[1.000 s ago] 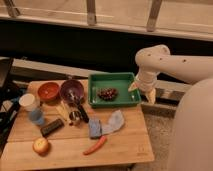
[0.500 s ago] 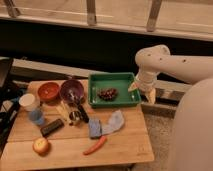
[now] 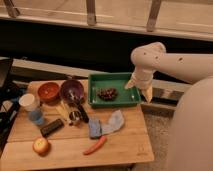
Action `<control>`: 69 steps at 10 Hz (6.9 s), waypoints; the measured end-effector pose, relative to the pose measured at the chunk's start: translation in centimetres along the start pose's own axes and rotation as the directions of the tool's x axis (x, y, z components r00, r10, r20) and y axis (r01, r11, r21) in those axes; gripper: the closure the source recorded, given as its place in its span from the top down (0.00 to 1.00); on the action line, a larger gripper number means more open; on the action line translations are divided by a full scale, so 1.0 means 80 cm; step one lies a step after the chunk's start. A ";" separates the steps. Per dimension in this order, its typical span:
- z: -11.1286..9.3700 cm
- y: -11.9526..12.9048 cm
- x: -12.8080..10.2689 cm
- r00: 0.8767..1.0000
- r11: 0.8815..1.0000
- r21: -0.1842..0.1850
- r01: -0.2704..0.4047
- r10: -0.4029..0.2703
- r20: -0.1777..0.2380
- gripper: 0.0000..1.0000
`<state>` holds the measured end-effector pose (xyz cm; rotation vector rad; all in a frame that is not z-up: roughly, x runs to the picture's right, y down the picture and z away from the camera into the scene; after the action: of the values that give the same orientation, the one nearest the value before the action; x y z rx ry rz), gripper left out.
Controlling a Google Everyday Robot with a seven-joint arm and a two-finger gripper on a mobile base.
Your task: Place grapes in plastic cup
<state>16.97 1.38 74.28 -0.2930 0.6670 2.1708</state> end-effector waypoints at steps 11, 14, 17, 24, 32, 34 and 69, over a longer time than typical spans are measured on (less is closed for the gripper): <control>-0.024 0.146 0.043 0.986 0.977 -0.137 0.166 -0.168 -0.005 0.80; 0.021 0.148 0.040 0.988 0.973 -0.172 0.153 -0.153 0.010 0.80; 0.066 0.170 0.027 0.983 0.961 -0.209 0.180 -0.181 0.017 0.80; 0.083 0.192 0.006 0.983 0.951 -0.250 0.182 -0.186 0.010 0.80; 0.174 0.197 0.000 0.983 0.952 -0.282 0.122 -0.154 -0.095 0.80; 0.199 0.204 0.005 0.980 0.949 -0.295 0.115 -0.157 -0.122 0.80; -0.019 0.322 0.187 0.825 0.674 -0.516 0.529 -0.552 0.125 0.00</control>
<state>-12.48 -3.05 76.05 -0.7350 -0.0495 1.7148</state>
